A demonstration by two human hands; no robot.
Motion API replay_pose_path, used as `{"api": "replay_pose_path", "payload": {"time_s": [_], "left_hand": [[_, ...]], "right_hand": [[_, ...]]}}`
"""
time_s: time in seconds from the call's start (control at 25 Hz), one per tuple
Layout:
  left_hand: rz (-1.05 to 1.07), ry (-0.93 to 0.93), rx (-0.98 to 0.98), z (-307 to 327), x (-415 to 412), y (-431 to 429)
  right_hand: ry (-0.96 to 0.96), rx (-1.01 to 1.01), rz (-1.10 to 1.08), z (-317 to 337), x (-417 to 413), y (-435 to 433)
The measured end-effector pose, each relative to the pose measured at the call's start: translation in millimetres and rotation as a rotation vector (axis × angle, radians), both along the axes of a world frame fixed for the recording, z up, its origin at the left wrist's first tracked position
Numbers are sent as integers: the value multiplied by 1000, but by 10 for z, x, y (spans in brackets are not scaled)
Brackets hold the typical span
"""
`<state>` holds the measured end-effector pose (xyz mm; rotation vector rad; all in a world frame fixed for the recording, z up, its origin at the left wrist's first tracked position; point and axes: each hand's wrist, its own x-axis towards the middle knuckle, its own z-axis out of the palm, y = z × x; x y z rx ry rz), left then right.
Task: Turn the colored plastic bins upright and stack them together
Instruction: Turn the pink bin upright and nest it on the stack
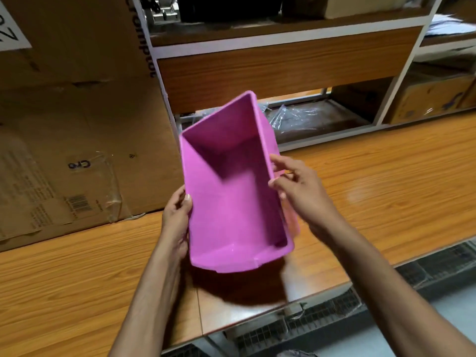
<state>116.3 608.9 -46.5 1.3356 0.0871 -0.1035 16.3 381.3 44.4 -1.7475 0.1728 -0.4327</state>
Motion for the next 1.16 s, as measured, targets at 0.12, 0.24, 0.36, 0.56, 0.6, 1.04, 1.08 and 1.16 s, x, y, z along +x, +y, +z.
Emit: {"api": "replay_pose_path", "payload": {"time_s": [0.12, 0.24, 0.36, 0.56, 0.6, 1.04, 1.08, 1.16], "left_hand": [[-146, 111, 60, 326, 80, 34], [-264, 189, 179, 549, 190, -15], [-332, 221, 206, 654, 221, -122], [-385, 241, 138, 722, 109, -291], [-397, 243, 124, 699, 94, -302], [-607, -5, 82, 333, -421, -793], [-625, -14, 90, 334, -504, -864], [-700, -57, 118, 345, -691, -1036]], "right_hand": [[249, 368, 23, 47, 148, -399], [465, 658, 41, 35, 181, -700], [554, 754, 56, 42, 77, -877], [557, 817, 29, 37, -154, -1004], [553, 813, 25, 32, -209, -1009], [368, 532, -193, -388, -1153, -1244], [339, 476, -223, -409, -1275, -1274], [284, 438, -259, -440, -1573, -1383]]}}
